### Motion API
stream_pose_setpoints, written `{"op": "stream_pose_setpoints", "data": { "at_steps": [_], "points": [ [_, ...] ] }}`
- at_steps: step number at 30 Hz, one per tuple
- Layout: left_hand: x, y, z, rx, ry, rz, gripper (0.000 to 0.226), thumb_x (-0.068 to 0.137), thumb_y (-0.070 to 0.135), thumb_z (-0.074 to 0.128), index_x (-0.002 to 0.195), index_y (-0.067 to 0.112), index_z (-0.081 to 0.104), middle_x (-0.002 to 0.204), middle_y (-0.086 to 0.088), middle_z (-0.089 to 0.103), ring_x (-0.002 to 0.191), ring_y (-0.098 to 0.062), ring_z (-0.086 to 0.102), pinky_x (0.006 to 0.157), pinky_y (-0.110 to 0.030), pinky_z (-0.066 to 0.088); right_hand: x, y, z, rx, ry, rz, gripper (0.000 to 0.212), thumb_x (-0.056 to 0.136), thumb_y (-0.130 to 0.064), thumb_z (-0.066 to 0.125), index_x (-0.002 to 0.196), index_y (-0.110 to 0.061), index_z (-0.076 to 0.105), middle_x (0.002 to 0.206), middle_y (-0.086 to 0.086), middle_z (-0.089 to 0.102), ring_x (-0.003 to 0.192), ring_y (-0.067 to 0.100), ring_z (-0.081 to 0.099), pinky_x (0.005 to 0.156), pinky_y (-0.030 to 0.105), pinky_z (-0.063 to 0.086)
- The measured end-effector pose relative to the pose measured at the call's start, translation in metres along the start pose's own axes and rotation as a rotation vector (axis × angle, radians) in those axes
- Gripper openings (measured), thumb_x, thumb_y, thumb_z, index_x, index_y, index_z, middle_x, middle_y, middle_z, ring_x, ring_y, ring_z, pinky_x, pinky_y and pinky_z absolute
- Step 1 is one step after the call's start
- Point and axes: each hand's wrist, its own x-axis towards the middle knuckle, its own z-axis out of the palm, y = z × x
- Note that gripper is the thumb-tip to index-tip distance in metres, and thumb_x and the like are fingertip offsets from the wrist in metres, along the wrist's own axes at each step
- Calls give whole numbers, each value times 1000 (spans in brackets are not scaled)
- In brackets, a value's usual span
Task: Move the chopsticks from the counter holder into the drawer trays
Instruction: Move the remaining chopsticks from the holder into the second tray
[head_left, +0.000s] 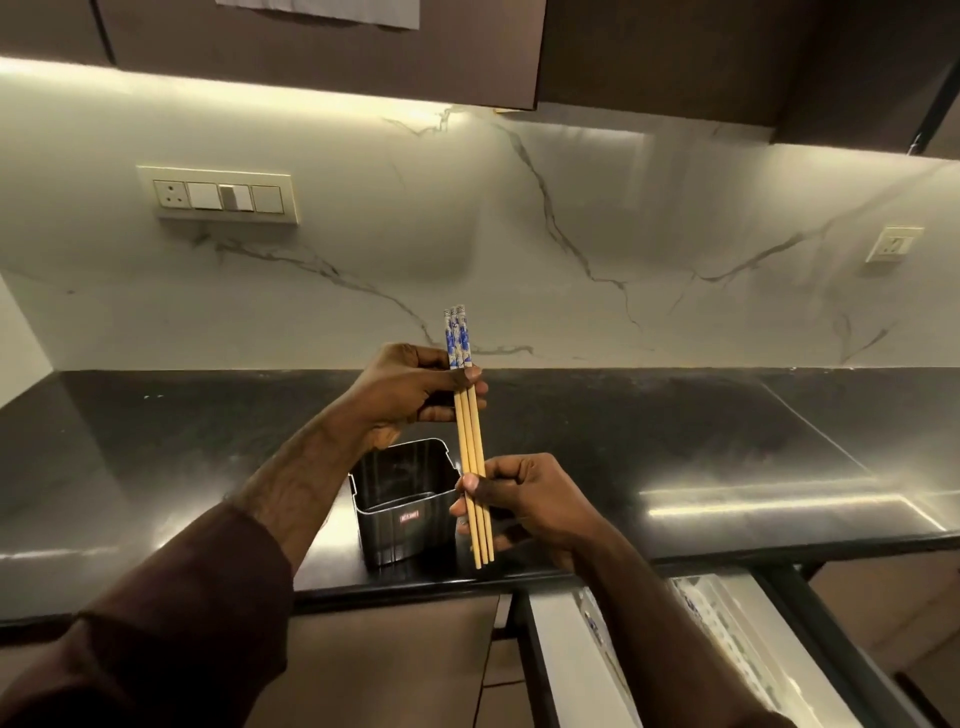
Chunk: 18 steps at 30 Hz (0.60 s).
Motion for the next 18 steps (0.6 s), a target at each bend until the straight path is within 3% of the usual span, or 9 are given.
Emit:
{"op": "stream_pose_setpoints", "data": {
  "at_steps": [4, 18],
  "points": [
    [-19, 4, 5, 12, 11, 2, 38, 75, 15, 74, 108, -3, 66, 99, -21, 74, 90, -32, 73, 72, -33, 62, -17, 0, 8, -4, -25, -13, 23, 91, -30, 65, 104, -12, 69, 99, 12, 75, 87, 26, 74, 71, 35, 60],
    [-111, -15, 20, -18, -46, 35, 32, 72, 16, 74, 100, 1, 69, 93, -18, 75, 85, -27, 75, 62, -24, 59, -100, 26, 64, -53, 49, 6, 26, 92, -35, 64, 105, -13, 68, 96, 11, 76, 86, 27, 74, 66, 32, 59]
  ]
}}
